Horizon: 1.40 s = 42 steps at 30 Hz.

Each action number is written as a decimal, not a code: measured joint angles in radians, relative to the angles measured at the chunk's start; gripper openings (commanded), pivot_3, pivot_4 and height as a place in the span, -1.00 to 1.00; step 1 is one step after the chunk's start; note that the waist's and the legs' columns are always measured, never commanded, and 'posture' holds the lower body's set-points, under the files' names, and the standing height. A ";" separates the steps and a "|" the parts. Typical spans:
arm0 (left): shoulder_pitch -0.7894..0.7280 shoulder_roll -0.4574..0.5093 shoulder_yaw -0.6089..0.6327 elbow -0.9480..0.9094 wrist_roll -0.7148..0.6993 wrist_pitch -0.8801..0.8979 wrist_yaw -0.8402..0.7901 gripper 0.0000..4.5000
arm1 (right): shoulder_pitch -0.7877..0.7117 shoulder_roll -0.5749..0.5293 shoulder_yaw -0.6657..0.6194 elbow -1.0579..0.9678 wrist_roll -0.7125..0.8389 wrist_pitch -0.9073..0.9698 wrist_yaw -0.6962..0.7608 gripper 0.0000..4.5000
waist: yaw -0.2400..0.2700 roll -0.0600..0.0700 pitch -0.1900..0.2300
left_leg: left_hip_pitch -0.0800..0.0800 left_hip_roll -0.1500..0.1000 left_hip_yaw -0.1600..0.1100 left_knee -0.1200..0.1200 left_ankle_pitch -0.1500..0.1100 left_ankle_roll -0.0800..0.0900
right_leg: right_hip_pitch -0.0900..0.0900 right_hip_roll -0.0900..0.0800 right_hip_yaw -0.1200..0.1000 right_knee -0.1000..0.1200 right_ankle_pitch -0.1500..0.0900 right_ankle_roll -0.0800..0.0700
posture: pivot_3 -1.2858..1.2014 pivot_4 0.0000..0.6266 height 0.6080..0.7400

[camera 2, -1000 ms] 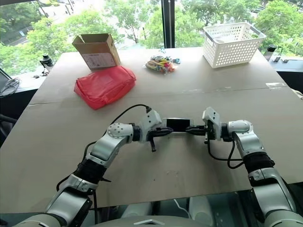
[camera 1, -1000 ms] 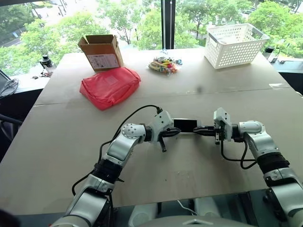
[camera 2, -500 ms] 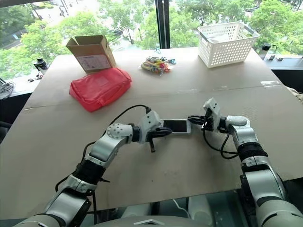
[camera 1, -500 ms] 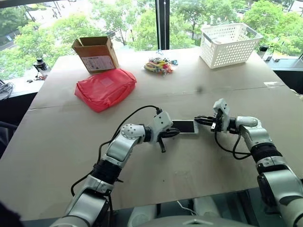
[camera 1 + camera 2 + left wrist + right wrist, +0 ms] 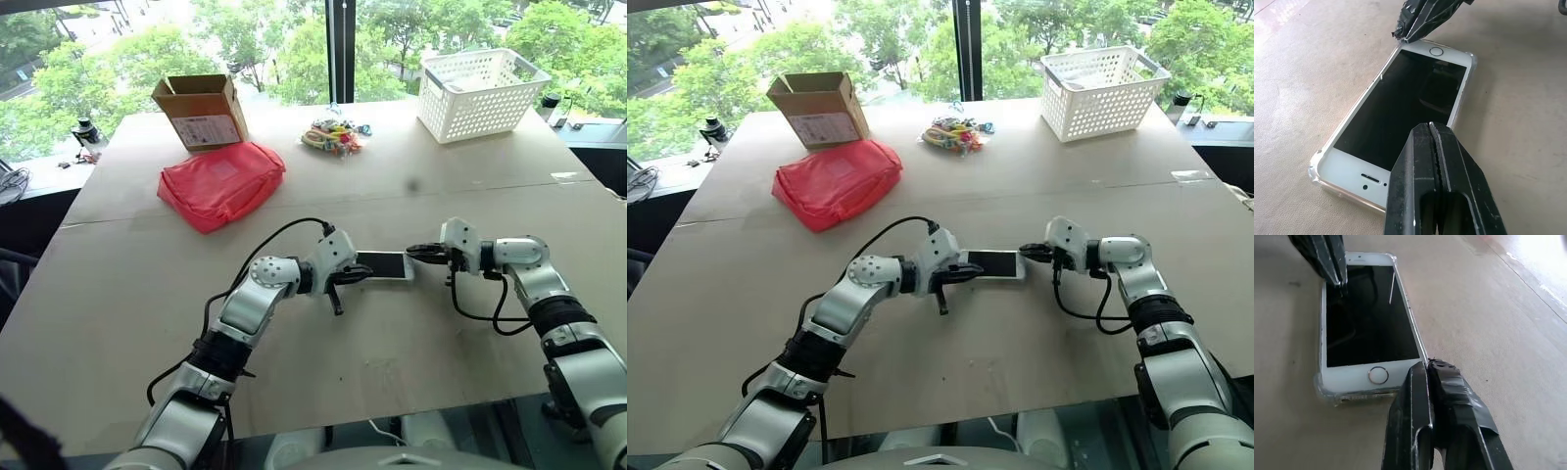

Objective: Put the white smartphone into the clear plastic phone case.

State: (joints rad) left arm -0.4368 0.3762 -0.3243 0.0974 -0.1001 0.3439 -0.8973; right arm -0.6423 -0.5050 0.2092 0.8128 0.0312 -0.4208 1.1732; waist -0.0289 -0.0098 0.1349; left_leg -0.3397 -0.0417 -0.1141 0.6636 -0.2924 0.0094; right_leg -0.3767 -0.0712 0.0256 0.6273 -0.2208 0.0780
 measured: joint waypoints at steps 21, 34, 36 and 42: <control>0.000 -0.027 0.031 0.036 -0.007 0.015 0.052 -1.00 | 0.037 0.061 0.029 0.114 -0.048 -0.312 -0.147 -0.97 | -0.013 -0.011 -0.012 | 0.023 0.007 -0.001 -0.017 0.000 0.000 | 0.016 0.002 0.002 -0.003 -0.009 -0.007 | 0.03 -0.52 1.00; 0.019 0.013 0.207 0.098 -0.071 -0.255 0.023 -1.00 | 0.195 -0.023 -0.185 -0.260 0.402 0.381 0.193 -0.97 | -0.004 0.012 0.006 | -0.033 0.001 -0.001 -0.012 0.005 -0.010 | -0.041 -0.003 0.003 0.000 -0.003 -0.006 | 0.03 -0.52 1.00; 0.051 0.048 0.216 0.101 -0.074 -0.270 0.001 -1.00 | 0.194 -0.051 -0.219 -0.271 0.410 0.406 0.190 -0.97 | -0.001 0.012 0.006 | -0.035 0.001 -0.001 -0.012 0.005 -0.010 | -0.042 -0.003 0.002 -0.001 -0.003 -0.005 | 0.03 -0.52 1.00; 0.190 0.182 0.265 0.039 -0.116 -0.269 -0.082 -0.89 | 0.200 -0.159 -0.294 -0.225 0.411 0.417 0.224 -0.39 | 0.004 0.014 0.012 | -0.038 0.001 -0.002 -0.012 0.005 -0.010 | -0.044 -0.003 0.002 -0.001 -0.002 -0.005 | 0.03 -0.52 1.00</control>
State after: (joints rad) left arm -0.2465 0.5582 -0.0592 0.1368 -0.2158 0.0745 -0.9789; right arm -0.4419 -0.6639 -0.0846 0.5879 0.4423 -0.0037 1.3973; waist -0.0249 0.0043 0.1470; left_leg -0.3775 -0.0412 -0.1159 0.6514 -0.2877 -0.0003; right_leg -0.4211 -0.0739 0.0279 0.6266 -0.2232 0.0730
